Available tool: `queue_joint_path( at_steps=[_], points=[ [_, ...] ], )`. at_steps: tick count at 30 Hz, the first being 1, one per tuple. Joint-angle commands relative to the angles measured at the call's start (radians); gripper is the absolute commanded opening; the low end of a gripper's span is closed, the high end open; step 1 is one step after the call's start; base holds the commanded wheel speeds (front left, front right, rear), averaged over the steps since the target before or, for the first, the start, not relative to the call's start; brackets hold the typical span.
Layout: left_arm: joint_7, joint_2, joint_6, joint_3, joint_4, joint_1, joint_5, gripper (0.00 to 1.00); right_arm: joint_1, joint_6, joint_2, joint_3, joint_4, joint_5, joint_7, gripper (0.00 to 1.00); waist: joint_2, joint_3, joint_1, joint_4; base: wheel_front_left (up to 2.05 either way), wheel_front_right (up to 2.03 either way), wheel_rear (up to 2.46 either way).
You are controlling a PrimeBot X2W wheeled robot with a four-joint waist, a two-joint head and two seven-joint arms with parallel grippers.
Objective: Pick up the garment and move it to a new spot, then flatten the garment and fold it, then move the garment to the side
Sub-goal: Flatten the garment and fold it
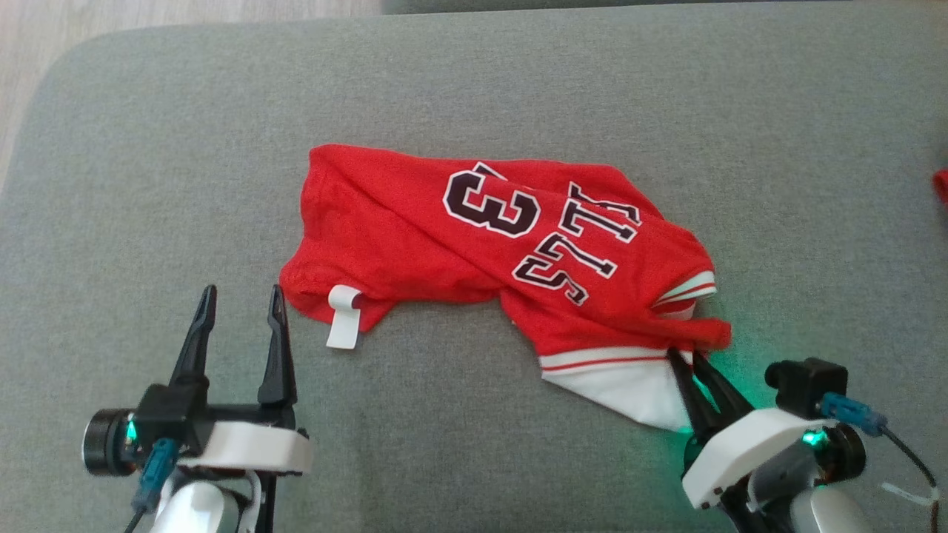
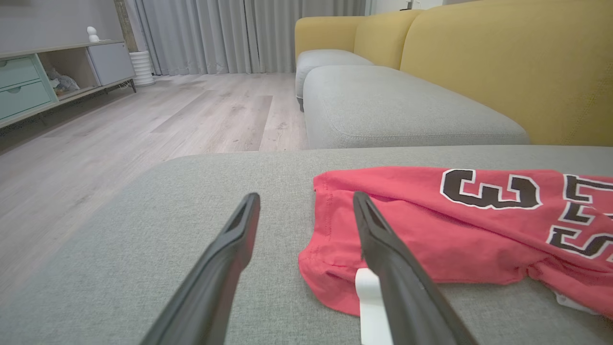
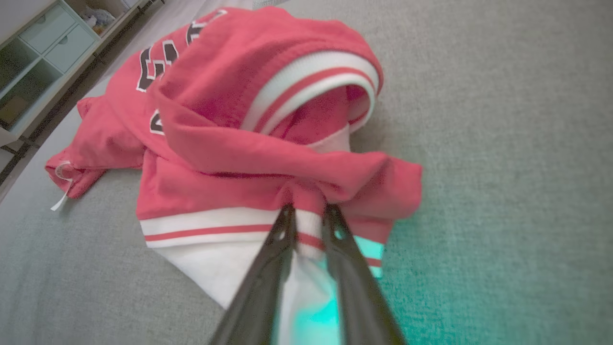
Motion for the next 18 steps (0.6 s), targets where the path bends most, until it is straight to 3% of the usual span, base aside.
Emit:
queue_joint_path(
  at_steps=[1, 12, 18],
  points=[
    [-0.010, 0.009, -0.004, 0.028, -0.020, -0.053, -0.002, 1.00, -0.043, -0.002, -0.006, 0.024, -0.027, -0.002, -0.032, 0.00, 0.0000, -0.001, -0.0001, 0.004, 0.00, 0.00, 0.00],
    [-0.022, 0.002, 0.004, 0.021, -0.020, -0.061, -0.006, 1.00, -0.109, -0.002, -0.035, 0.008, -0.178, -0.024, -0.018, 0.00, 0.0000, -0.003, -0.0001, 0.005, 0.00, 0.00, 0.00],
    [-0.030, -0.006, -0.008, 0.009, -0.008, -0.090, -0.008, 1.00, -0.227, -0.002, -0.070, -0.026, -0.134, -0.018, 0.006, 0.00, 0.0000, 0.020, -0.0001, 0.030, 0.00, 0.00, 0.00]
  ],
)
